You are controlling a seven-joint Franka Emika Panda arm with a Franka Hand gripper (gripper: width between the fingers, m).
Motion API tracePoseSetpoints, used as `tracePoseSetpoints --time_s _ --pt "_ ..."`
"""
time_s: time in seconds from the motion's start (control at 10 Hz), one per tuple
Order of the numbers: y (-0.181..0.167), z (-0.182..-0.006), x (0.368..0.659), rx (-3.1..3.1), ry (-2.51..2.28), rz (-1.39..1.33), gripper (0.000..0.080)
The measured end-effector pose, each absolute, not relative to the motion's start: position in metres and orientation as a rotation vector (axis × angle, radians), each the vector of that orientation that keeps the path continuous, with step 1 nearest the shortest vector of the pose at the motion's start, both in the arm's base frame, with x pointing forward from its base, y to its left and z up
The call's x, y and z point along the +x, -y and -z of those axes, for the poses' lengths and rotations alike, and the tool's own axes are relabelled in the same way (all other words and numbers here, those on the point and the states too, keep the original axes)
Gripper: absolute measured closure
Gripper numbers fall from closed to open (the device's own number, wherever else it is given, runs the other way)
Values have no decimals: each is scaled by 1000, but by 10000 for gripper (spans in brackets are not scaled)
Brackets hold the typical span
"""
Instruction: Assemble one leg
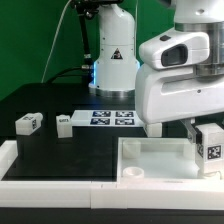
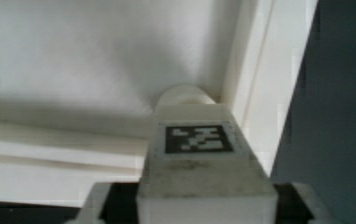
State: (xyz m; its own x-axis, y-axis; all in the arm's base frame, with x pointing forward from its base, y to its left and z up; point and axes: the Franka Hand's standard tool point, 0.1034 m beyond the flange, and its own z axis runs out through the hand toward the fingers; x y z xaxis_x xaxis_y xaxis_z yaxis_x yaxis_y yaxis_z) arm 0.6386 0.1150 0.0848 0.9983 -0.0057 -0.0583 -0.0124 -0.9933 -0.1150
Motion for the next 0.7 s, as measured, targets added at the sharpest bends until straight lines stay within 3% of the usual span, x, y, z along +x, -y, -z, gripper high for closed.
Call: tracePoseSetpoints --time_s 0.7 --pt "-125 -83 637 -2608 -1697 -102 509"
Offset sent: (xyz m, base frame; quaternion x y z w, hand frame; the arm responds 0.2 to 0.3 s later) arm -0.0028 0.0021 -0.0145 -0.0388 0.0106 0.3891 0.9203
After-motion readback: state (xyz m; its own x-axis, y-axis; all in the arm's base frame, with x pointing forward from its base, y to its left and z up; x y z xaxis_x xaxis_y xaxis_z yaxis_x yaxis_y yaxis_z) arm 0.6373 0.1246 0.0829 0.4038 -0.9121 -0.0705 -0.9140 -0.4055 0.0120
